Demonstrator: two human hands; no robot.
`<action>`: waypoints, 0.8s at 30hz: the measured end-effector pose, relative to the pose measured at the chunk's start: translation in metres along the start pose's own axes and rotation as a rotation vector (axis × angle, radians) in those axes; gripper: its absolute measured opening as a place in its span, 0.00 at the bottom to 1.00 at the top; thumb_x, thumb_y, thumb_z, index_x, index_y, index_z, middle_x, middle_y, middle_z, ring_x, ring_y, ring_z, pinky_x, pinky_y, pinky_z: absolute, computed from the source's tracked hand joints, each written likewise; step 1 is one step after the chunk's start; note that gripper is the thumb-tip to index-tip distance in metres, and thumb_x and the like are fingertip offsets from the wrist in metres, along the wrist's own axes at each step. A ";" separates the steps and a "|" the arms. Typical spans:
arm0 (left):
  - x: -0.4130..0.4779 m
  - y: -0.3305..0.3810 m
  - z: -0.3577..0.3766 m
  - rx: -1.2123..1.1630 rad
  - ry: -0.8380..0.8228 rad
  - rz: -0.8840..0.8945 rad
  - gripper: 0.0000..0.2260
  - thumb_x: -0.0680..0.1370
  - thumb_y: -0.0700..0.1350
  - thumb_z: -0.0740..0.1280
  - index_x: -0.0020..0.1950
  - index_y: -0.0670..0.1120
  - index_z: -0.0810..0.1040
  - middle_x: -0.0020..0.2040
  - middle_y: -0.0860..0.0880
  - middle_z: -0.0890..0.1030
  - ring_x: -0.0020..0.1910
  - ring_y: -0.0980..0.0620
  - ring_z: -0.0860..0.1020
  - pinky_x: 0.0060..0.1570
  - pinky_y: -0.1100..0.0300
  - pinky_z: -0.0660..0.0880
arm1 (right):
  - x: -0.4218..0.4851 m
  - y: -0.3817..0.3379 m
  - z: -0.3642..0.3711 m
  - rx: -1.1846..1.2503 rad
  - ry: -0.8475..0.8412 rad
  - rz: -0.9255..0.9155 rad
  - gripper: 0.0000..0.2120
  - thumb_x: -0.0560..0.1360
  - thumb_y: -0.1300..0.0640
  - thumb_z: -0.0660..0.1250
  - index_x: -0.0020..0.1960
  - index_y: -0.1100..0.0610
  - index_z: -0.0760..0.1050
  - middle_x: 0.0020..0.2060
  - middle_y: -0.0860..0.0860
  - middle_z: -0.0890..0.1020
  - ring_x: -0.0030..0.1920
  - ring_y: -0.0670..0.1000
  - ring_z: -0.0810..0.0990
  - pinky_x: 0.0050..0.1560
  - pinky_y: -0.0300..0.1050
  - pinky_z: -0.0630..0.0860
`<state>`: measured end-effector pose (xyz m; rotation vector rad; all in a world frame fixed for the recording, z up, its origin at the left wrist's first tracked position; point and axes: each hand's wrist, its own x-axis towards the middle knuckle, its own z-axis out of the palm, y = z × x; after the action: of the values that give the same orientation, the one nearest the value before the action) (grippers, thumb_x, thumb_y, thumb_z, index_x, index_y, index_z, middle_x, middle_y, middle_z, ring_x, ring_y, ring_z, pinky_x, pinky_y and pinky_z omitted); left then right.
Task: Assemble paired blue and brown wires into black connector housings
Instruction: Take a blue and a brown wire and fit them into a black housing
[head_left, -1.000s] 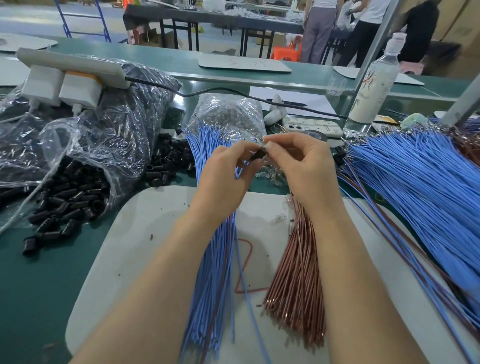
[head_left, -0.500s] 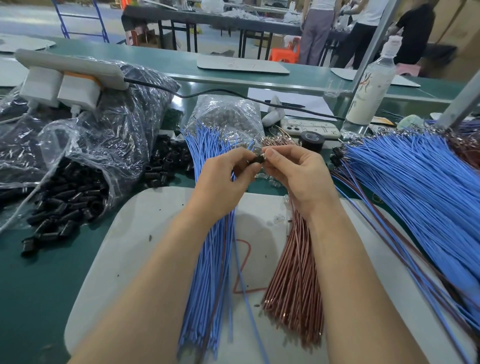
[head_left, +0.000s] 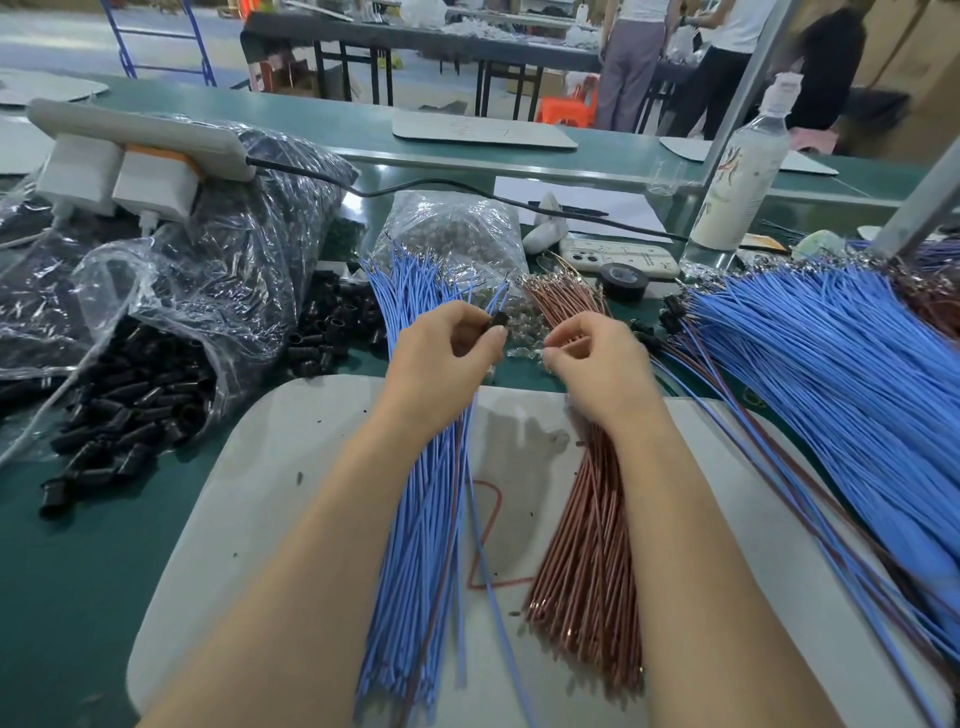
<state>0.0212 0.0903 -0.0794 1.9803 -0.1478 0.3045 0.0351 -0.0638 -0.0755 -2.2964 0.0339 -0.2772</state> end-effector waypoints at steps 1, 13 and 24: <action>0.000 0.000 0.000 -0.039 0.011 -0.015 0.03 0.77 0.45 0.67 0.49 0.47 0.78 0.39 0.52 0.83 0.39 0.58 0.78 0.36 0.75 0.68 | -0.001 -0.001 0.004 -0.043 -0.017 -0.006 0.05 0.74 0.59 0.67 0.42 0.50 0.76 0.35 0.45 0.79 0.39 0.46 0.77 0.39 0.38 0.70; 0.001 0.002 -0.004 -0.155 0.081 -0.050 0.05 0.78 0.46 0.66 0.53 0.48 0.76 0.38 0.56 0.83 0.39 0.55 0.76 0.44 0.62 0.73 | -0.001 -0.004 0.015 -0.389 -0.030 0.061 0.11 0.76 0.64 0.63 0.54 0.52 0.77 0.53 0.52 0.80 0.54 0.54 0.77 0.48 0.45 0.73; -0.001 0.001 0.000 -0.208 -0.039 0.000 0.11 0.78 0.36 0.64 0.46 0.54 0.73 0.47 0.51 0.83 0.46 0.57 0.81 0.54 0.61 0.75 | -0.001 -0.005 0.008 0.152 -0.004 -0.089 0.17 0.75 0.65 0.62 0.58 0.48 0.78 0.35 0.44 0.76 0.32 0.43 0.71 0.34 0.32 0.67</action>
<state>0.0196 0.0901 -0.0786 1.7803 -0.1968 0.2402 0.0352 -0.0538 -0.0773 -2.1507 -0.0889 -0.3098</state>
